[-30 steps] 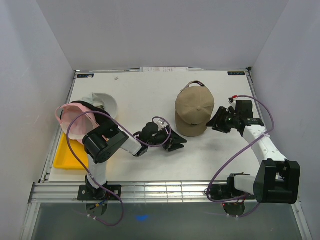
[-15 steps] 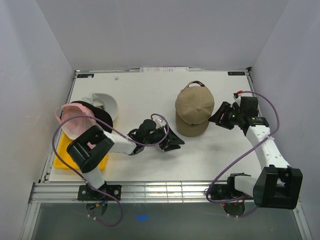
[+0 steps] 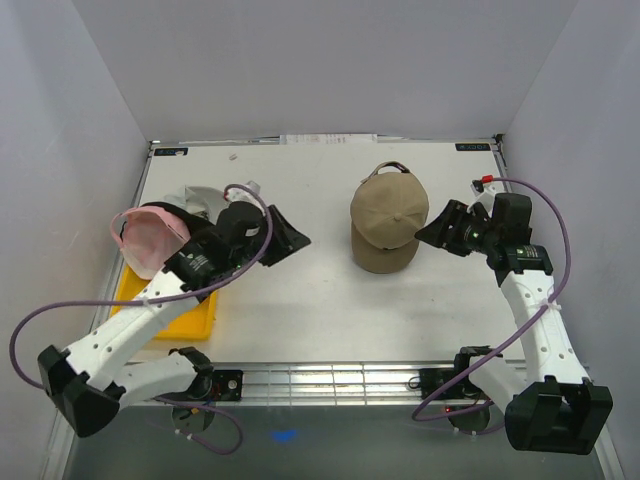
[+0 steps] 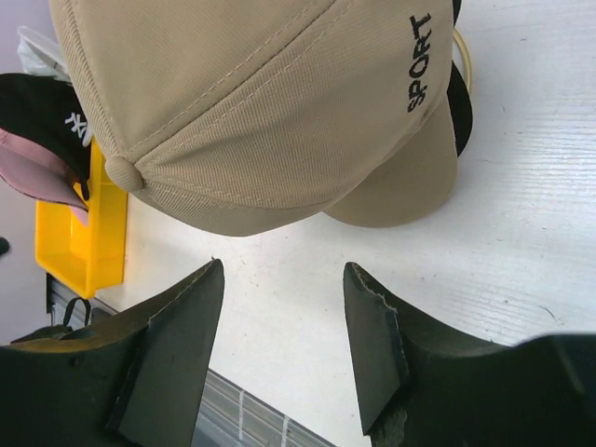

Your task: Stack the hats

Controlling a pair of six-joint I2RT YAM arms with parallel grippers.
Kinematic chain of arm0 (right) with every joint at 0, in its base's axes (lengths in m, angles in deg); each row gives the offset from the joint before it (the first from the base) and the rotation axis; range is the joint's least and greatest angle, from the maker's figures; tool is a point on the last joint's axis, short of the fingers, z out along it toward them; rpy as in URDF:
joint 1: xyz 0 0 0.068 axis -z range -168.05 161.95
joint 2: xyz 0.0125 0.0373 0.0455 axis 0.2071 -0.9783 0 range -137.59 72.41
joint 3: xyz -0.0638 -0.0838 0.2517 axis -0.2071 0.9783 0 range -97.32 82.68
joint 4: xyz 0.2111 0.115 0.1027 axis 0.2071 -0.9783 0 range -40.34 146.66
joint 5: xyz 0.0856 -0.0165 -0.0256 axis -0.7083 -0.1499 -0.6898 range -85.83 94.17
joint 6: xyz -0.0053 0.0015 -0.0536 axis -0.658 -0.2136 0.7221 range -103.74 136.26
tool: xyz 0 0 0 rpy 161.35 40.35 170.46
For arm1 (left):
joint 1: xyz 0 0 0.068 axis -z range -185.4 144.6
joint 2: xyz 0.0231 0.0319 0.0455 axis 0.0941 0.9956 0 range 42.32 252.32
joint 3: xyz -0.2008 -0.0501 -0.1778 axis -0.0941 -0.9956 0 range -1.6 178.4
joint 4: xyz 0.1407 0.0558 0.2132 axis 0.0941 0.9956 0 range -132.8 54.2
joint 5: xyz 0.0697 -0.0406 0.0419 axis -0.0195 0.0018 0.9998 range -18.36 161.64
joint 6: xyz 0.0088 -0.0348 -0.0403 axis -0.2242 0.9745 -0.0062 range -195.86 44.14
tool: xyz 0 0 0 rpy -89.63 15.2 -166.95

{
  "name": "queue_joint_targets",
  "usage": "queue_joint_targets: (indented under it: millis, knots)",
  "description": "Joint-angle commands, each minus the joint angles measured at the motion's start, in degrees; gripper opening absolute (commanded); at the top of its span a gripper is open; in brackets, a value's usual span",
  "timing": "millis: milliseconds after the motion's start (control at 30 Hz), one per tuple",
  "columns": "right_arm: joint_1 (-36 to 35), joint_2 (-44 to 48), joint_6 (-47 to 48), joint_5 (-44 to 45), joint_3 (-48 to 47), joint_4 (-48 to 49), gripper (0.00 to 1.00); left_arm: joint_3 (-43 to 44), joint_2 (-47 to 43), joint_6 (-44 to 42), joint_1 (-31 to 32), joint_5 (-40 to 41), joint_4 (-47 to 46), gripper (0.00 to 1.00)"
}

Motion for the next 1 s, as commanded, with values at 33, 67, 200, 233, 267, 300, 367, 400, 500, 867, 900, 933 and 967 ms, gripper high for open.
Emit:
queue_joint_targets:
  millis: [33, 67, 200, 233, 267, 300, 367, 400, 500, 867, 900, 933, 967]
  knots:
    - [-0.4, 0.8, 2.0, -2.8, -1.2, -0.5, 0.6, 3.5, -6.3, -1.3, -6.5, 19.6, 29.6, 0.55]
    - [-0.4, 0.6, 2.1, -3.2, -1.0, -0.2, 0.6, 4.1, -6.8, -1.1, -7.7, 21.0, 31.4, 0.55]
    - [-0.8, 0.4, 2.0, -3.8, -1.0, 0.2, 0.6, 7.4, -5.6, 0.7, -10.5, 30.6, 40.6, 0.56]
    - [-1.0, 0.5, 2.0, -3.8, -1.0, 0.2, 0.6, 8.0, -5.0, 1.2, -10.9, 32.0, 41.9, 0.56]
    - [-1.0, 0.6, 2.1, -3.8, -1.0, 0.2, 0.6, 8.9, -4.5, 1.3, -11.2, 33.4, 42.8, 0.56]
    - [-1.0, 0.6, 2.0, -3.9, -0.7, 0.8, 0.6, 9.2, -3.8, 1.2, -12.8, 34.5, 43.9, 0.56]
    - [-1.0, 0.6, 1.9, -4.5, 0.1, 1.0, 0.6, 10.4, -1.7, 0.0, -16.4, 35.9, 44.1, 0.57]
    - [-1.0, 0.5, 1.9, -4.5, 0.3, 1.0, 0.6, 10.8, -1.1, -1.8, -17.6, 36.2, 43.9, 0.56]
    - [-3.0, 0.4, 2.4, -3.7, -0.1, 0.3, 0.6, 12.4, 1.0, -5.7, -22.0, 37.7, 42.9, 0.54]
    - [-4.9, -0.5, 3.2, -2.5, -1.6, -0.6, 0.6, 10.3, 7.3, -16.9, -33.1, 30.9, 30.2, 0.48]
    - [-5.0, -0.5, 3.3, -2.5, -1.7, -0.8, 0.6, 9.9, 7.7, -17.4, -33.4, 30.5, 29.3, 0.48]
    - [-5.1, -0.5, 3.4, -2.4, -1.8, -0.8, 0.6, 9.7, 8.0, -17.8, -33.7, 30.1, 28.6, 0.47]
    - [-5.1, -0.4, 3.4, -2.1, -1.8, -0.8, 0.6, 9.7, 8.4, -18.4, -34.4, 29.7, 27.3, 0.47]
